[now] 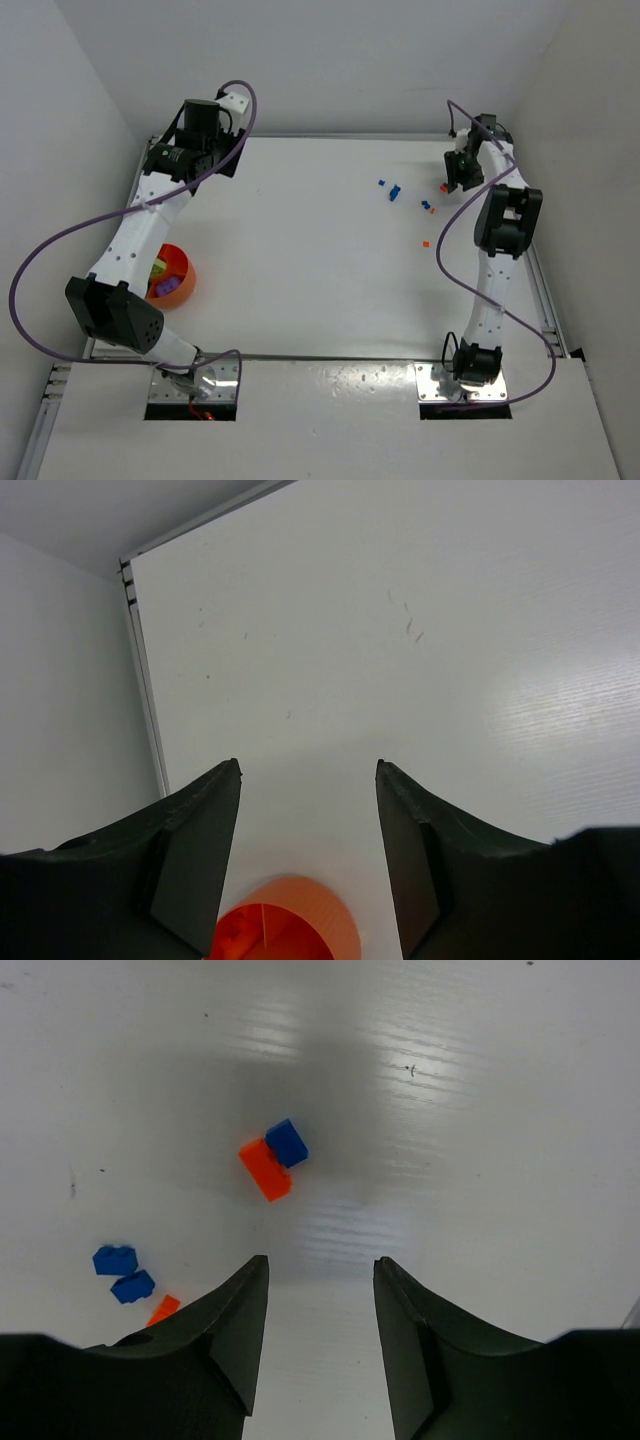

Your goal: Sort the legos into containers by color

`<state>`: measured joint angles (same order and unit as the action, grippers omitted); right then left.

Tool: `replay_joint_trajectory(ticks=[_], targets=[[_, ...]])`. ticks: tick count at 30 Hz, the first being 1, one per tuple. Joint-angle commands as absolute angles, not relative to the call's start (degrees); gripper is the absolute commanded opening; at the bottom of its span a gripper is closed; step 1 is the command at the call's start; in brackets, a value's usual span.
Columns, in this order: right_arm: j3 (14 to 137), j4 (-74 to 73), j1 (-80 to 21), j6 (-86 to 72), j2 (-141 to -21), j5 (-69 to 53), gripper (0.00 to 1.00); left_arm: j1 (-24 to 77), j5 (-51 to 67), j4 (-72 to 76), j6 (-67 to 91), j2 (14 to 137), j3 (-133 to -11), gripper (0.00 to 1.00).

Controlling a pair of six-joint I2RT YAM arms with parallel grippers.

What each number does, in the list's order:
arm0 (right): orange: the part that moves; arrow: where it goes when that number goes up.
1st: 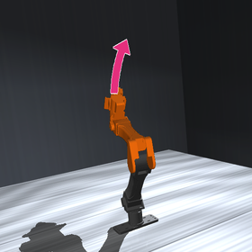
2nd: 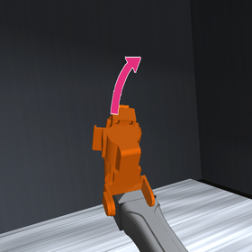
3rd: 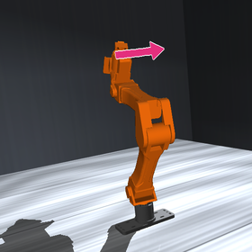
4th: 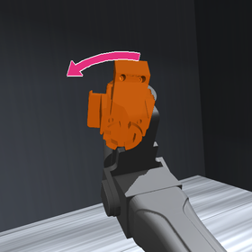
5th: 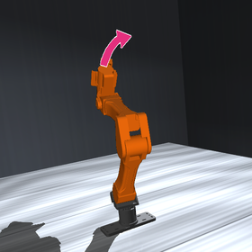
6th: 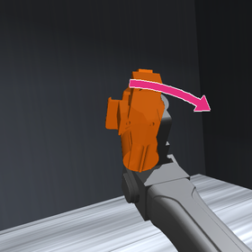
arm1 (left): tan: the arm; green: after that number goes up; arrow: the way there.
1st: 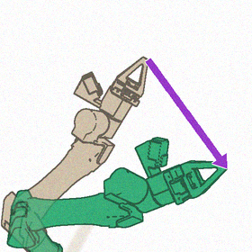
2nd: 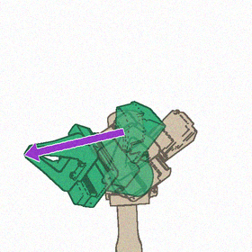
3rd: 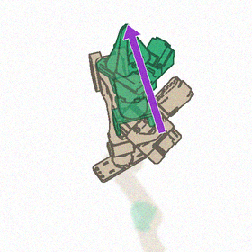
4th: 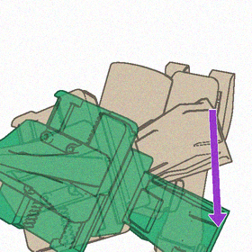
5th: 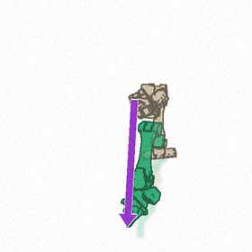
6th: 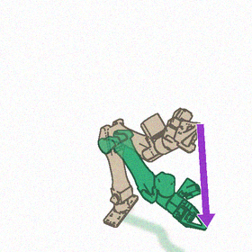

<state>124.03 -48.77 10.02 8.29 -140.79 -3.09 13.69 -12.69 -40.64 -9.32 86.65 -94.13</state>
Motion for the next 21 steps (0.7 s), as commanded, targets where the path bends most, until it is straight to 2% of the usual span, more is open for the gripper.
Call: replay_joint_trajectory(ticks=[1,21], targets=[[126.0,-49.7,9.3,9.8,-143.0,-4.5,0.47,14.1,-13.9,-39.4,-10.1,86.2,-96.4,0.62],[131.2,-48.8,9.3,11.5,-150.6,-6.4,0.47,14.1,-16.8,-39.4,-11.2,87.3,-94.7,0.62]])
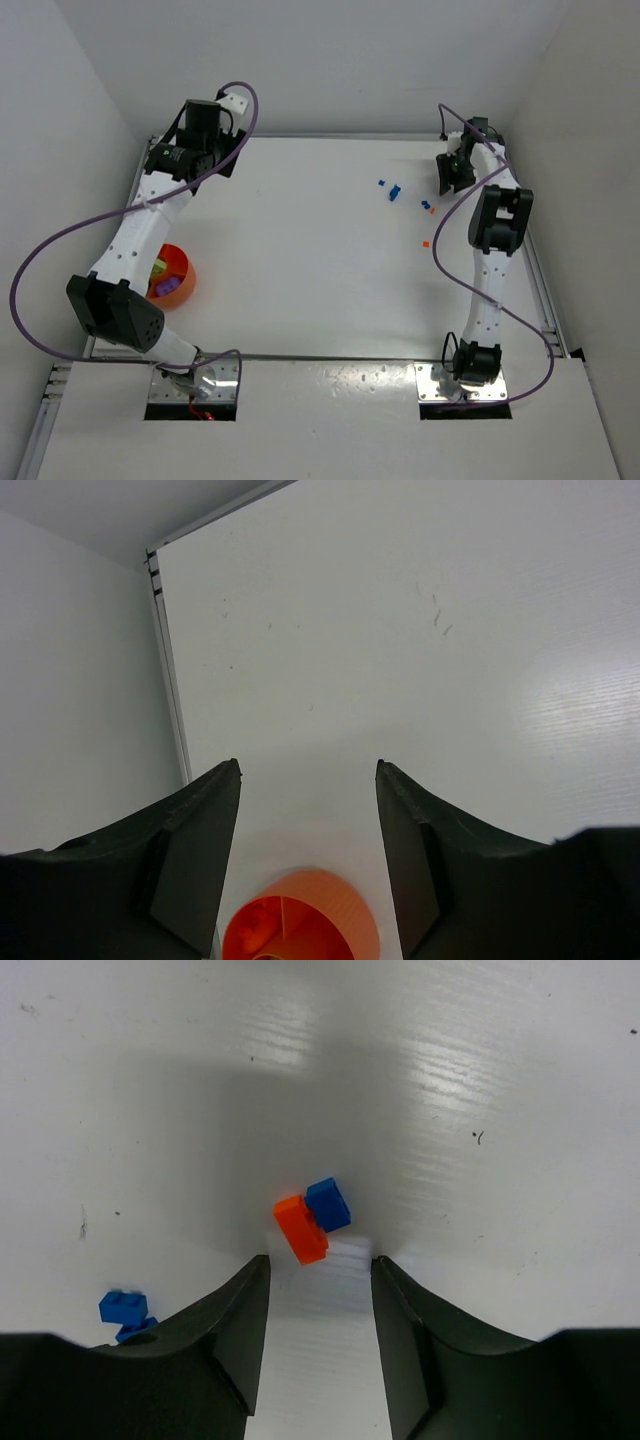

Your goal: Sort the legos into containers by color

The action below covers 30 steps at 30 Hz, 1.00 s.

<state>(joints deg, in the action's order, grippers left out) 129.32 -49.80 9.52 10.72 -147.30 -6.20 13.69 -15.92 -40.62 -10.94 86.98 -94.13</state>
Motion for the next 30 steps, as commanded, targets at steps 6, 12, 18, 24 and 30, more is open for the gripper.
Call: replay_joint_trajectory(ticks=[6,12,18,24,30], targets=[[131.8,-48.3,8.8,12.7,-151.9,-9.7,0.38,14.1,-17.3,-38.8,-11.2,88.4,-94.7,0.62],[133.1,-48.3,8.3,12.7,-153.6,-10.3,0.37,14.1,-17.9,-38.8,-11.7,88.9,-94.7,0.62],[133.1,-48.8,7.7,13.2,-154.2,-12.2,0.36,14.1,-17.9,-38.8,-11.7,88.9,-94.2,0.62],[130.9,-49.9,7.1,14.3,-153.0,-12.7,0.27,14.1,-17.9,-38.8,-11.7,88.9,-93.2,0.62],[126.5,-51.5,7.1,16.3,-151.2,-12.7,0.21,14.1,-18.5,-38.8,-11.7,87.9,-92.5,0.62]])
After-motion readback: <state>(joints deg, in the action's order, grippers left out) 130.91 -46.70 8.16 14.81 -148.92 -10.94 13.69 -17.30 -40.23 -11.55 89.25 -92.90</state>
